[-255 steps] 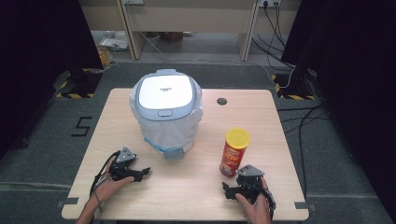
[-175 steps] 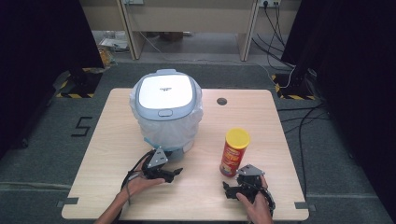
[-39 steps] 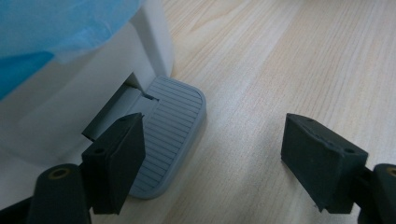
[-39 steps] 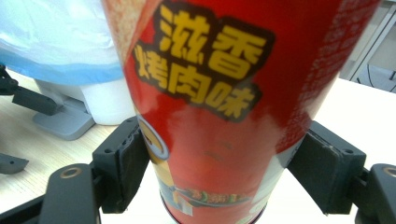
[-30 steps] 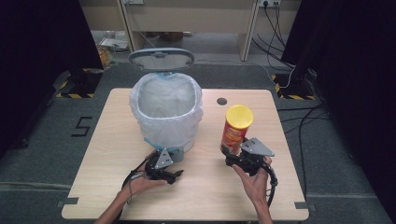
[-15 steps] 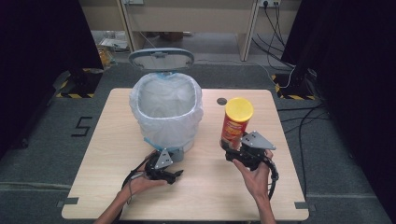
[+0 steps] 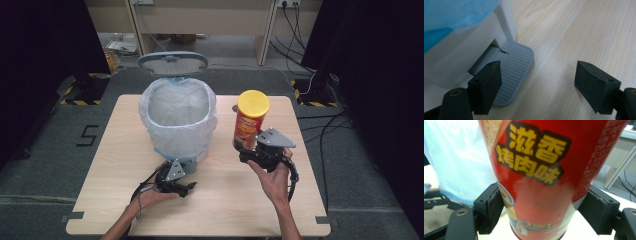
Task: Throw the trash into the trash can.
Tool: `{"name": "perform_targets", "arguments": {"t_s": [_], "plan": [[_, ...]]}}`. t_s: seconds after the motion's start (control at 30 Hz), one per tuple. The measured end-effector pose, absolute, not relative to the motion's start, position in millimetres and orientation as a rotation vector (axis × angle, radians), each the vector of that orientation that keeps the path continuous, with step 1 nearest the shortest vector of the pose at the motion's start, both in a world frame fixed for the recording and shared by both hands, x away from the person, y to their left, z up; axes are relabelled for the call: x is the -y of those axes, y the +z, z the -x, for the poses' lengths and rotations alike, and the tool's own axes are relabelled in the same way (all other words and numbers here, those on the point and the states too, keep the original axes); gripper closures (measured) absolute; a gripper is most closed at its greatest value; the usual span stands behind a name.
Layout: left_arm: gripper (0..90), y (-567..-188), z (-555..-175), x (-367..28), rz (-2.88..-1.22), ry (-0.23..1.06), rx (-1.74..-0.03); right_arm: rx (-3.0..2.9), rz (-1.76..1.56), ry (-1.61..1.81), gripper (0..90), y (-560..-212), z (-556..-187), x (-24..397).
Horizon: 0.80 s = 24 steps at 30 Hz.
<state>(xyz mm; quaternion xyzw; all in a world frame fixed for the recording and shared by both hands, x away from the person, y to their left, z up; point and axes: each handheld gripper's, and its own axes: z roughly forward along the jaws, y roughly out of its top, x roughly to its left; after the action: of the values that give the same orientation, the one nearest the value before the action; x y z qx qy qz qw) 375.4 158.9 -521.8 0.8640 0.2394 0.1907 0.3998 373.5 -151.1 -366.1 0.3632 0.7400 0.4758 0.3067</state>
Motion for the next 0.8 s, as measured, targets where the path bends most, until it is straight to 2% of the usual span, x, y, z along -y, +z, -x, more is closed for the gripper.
{"name": "perform_targets", "arguments": {"t_s": [0.4,0.8], "plan": [[21.1,-521.6,-375.4,-159.0,-2.189,0.48,-0.606,-1.99,-0.876,1.285,24.5,-321.5,-384.4,128.5],[21.1,-521.6,-375.3,-159.1,-2.191,0.473,-0.605,-2.001,-0.814,1.324,24.5,-295.2,-391.9,105.2]]}}
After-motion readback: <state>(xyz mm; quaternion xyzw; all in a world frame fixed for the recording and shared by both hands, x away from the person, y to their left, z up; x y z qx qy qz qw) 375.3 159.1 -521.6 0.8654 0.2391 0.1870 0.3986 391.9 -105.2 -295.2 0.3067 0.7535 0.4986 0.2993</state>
